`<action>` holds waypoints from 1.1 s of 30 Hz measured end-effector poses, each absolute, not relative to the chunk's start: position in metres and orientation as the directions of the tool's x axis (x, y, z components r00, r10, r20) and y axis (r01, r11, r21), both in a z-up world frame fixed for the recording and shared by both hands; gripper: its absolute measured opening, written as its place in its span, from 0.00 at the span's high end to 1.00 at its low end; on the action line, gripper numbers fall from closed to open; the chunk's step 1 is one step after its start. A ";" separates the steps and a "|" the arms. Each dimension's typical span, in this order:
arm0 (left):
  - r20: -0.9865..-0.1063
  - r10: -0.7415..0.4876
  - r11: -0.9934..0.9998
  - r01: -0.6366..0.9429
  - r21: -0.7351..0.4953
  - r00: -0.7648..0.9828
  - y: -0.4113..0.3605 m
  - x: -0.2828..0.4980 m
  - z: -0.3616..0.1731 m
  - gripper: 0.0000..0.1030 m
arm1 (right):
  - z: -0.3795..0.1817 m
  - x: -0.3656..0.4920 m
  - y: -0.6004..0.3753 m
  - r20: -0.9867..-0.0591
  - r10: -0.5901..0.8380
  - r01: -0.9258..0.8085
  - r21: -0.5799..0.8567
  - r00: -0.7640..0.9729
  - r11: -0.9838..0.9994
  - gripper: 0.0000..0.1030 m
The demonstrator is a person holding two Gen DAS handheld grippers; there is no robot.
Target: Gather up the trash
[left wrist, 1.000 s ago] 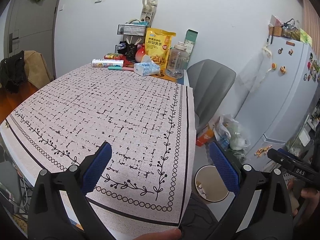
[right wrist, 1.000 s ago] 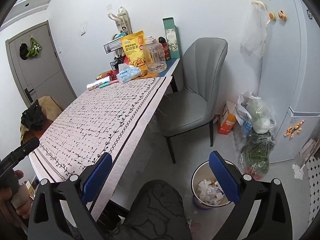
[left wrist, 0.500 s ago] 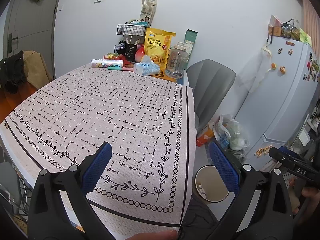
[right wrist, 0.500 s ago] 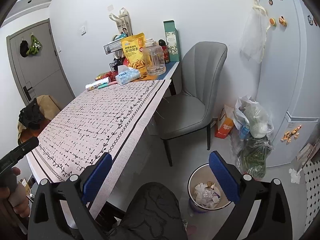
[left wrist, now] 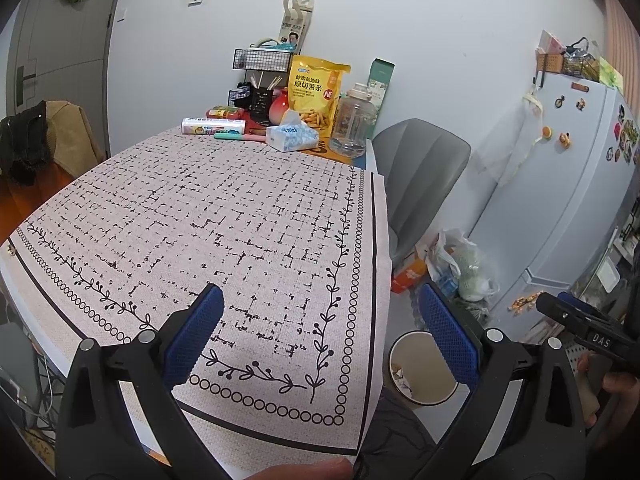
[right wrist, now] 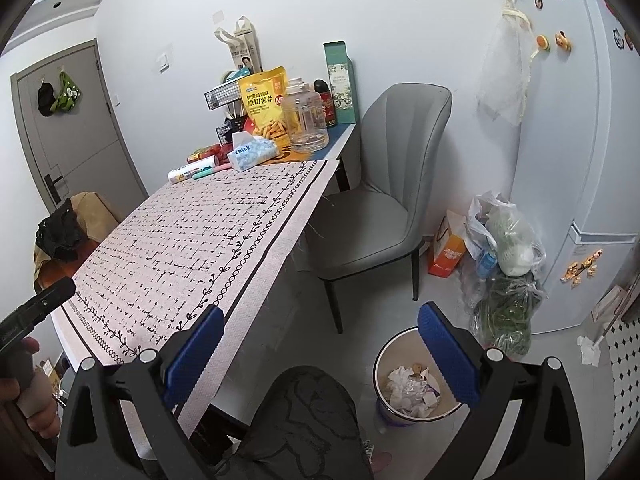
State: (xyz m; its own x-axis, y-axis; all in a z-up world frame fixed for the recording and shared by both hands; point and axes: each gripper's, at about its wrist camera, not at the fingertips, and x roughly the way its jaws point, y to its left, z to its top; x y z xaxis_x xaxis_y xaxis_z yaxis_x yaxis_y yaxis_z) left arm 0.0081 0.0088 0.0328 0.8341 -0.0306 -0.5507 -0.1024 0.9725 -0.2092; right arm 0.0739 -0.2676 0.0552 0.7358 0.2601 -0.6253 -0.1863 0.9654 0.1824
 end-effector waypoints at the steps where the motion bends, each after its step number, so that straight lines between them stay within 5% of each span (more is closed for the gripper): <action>1: -0.550 -0.031 0.973 -0.101 -0.209 0.834 0.008 0.008 0.033 0.06 | 0.055 0.074 -0.267 -0.625 0.262 -0.189 0.183 0.735 0.965 0.08; 33: -0.561 -0.108 0.967 -0.044 -0.251 0.821 0.007 0.042 0.017 0.06 | 0.057 0.078 -0.271 -0.608 0.178 -0.141 0.108 0.774 0.984 0.08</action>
